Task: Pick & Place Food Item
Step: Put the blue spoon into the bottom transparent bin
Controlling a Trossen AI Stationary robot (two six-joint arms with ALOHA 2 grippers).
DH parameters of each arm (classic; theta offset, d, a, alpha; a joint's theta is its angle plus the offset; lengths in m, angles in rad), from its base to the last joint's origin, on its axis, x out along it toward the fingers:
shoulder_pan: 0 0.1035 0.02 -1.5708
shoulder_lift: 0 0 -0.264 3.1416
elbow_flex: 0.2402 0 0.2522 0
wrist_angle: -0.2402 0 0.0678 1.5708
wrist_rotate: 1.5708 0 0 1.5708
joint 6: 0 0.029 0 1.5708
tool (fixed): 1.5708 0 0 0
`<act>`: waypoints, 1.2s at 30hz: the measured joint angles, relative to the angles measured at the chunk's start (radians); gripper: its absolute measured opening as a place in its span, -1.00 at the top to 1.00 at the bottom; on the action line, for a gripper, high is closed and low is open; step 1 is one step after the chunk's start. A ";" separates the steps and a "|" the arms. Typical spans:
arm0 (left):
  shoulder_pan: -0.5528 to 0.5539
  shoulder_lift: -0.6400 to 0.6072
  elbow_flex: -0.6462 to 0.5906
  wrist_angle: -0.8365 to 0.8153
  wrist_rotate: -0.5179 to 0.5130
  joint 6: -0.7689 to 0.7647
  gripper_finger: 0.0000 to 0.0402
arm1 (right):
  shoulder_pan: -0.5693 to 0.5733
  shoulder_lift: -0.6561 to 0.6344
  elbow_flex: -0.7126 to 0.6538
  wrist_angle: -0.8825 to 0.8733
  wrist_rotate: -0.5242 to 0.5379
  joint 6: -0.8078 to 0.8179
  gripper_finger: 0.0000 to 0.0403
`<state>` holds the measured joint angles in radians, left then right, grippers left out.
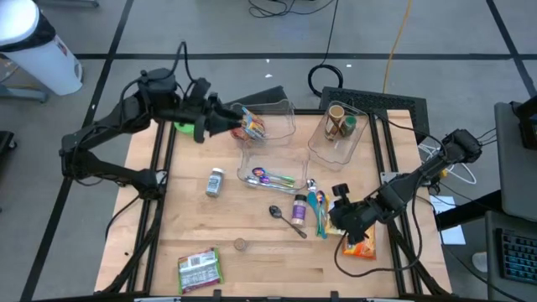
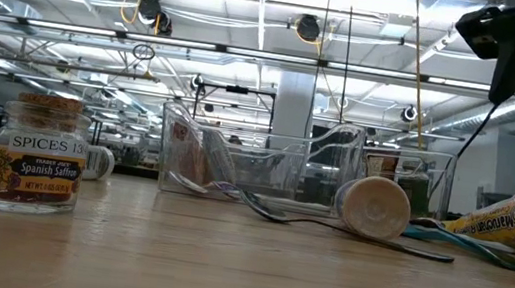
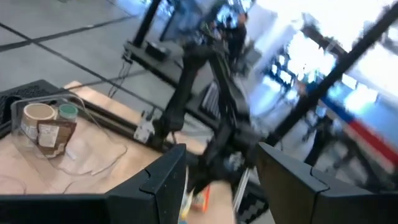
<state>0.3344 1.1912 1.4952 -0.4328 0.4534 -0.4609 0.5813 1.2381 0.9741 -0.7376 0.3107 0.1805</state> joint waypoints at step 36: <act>-0.404 0.075 -0.001 -0.531 -0.428 -0.097 0.01 | -0.388 -0.104 0.000 0.093 -0.237 0.112 0.51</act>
<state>-0.0698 1.2659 1.4940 -0.9634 0.0252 -0.5577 0.1934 1.1337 0.9741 -0.6443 0.0737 0.2922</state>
